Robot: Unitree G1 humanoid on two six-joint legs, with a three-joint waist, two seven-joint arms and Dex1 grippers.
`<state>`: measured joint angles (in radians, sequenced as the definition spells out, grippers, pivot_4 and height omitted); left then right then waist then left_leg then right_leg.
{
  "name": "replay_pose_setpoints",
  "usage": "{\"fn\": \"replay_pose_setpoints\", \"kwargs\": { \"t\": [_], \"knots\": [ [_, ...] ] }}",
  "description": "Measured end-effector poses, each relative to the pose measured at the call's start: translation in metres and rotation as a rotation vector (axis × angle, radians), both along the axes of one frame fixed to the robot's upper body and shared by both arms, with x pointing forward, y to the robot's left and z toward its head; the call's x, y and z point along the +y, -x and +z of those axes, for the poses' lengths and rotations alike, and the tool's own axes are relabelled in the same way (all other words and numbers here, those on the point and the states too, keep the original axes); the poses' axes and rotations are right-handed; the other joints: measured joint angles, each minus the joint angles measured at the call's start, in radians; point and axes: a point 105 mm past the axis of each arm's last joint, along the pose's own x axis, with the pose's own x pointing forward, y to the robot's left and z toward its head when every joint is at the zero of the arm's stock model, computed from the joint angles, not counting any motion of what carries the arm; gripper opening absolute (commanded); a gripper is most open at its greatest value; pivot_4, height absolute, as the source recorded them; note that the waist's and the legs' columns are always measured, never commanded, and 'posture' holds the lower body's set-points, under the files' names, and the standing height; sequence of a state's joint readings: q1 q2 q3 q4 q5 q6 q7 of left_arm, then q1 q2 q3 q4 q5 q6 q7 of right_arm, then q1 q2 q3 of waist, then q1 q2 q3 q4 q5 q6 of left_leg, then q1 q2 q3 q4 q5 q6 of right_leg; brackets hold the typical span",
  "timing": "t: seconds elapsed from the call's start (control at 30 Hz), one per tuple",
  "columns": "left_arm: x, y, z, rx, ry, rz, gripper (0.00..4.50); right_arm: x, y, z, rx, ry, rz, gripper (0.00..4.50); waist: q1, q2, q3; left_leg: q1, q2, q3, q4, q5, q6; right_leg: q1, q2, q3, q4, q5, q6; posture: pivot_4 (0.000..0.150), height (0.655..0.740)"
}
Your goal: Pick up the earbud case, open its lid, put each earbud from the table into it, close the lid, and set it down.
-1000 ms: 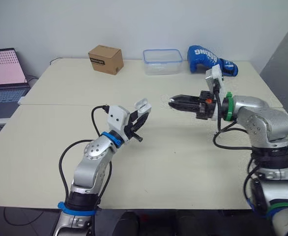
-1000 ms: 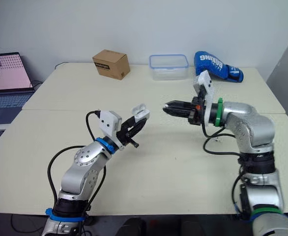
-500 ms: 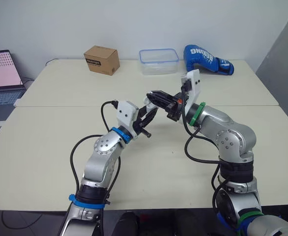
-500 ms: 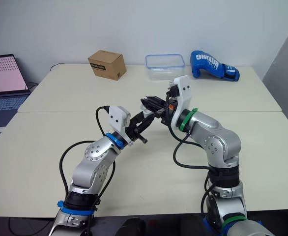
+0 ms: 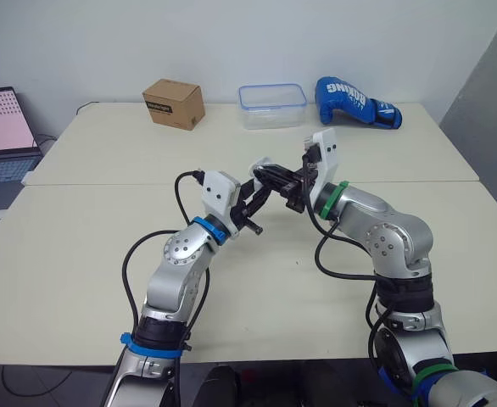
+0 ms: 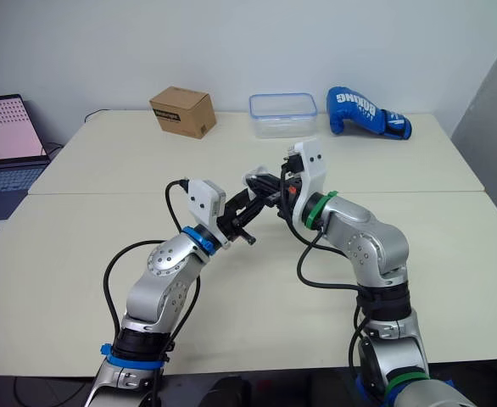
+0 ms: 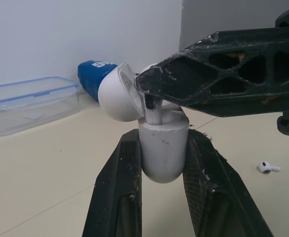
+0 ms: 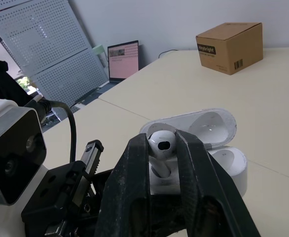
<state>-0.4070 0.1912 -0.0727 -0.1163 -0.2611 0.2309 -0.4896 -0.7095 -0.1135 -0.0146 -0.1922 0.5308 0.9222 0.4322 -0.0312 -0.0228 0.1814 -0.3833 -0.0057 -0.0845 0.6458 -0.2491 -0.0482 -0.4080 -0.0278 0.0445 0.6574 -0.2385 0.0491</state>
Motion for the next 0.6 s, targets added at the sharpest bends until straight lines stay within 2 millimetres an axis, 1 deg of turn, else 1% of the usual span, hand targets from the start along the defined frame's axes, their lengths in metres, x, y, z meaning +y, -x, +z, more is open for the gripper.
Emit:
{"fn": "replay_pose_setpoints", "kwargs": {
  "t": [0.13,0.17,0.2,0.27,0.3,0.4,0.6],
  "knots": [
    [-0.0001,0.0001,-0.0032,0.014,-0.005,-0.001,0.74,-0.0012,0.0004,-0.0046,0.010,-0.003,-0.006,0.38,0.000,0.000,0.000,0.000,0.000,0.000,0.000,0.000,0.000,0.000,0.000,0.000,0.000,0.000,0.000,0.150,0.7400],
    [-0.0001,0.0001,-0.0033,0.014,-0.005,-0.001,0.74,-0.0014,0.0004,-0.0048,0.011,-0.004,-0.008,0.94,0.000,0.000,0.000,0.000,0.000,0.000,0.000,0.000,0.000,0.000,0.000,0.000,0.000,0.000,0.000,0.150,0.7400],
    [-0.0001,0.0000,-0.0034,0.015,-0.005,-0.001,0.74,-0.0015,0.0005,-0.0049,0.011,-0.006,-0.012,1.13,0.000,0.000,0.000,0.000,0.000,0.000,0.000,0.000,0.000,0.000,0.000,0.000,0.000,0.000,0.000,0.150,0.7400],
    [0.0003,-0.0002,-0.0038,0.019,-0.006,0.001,0.74,-0.0021,0.0002,-0.0047,0.011,-0.006,-0.019,1.65,0.000,0.000,0.000,0.000,0.000,0.000,0.000,0.000,0.000,0.000,0.000,0.000,0.000,0.000,0.000,0.150,0.7400],
    [0.0003,-0.0003,-0.0044,0.022,-0.007,0.001,0.74,-0.0022,0.0001,-0.0048,0.012,-0.005,-0.021,2.09,0.000,0.000,0.000,0.000,0.000,0.000,0.000,0.000,0.000,0.000,0.000,0.000,0.000,0.000,0.000,0.150,0.7400],
    [0.0005,0.0000,-0.0068,0.032,-0.009,0.001,0.74,-0.0029,-0.0004,-0.0051,0.012,-0.003,-0.026,3.09,0.000,0.000,0.000,0.000,0.000,0.000,0.000,0.000,0.000,0.000,0.000,0.000,0.000,0.000,0.000,0.150,0.7400],
    [-0.0001,0.0004,-0.0068,0.032,-0.008,-0.002,0.74,-0.0076,-0.0024,-0.0056,0.014,0.004,-0.042,3.09,0.000,0.000,0.000,0.000,0.000,0.000,0.000,0.000,0.000,0.000,0.000,0.000,-0.001,0.000,0.000,0.150,0.7400]
  ]
}}
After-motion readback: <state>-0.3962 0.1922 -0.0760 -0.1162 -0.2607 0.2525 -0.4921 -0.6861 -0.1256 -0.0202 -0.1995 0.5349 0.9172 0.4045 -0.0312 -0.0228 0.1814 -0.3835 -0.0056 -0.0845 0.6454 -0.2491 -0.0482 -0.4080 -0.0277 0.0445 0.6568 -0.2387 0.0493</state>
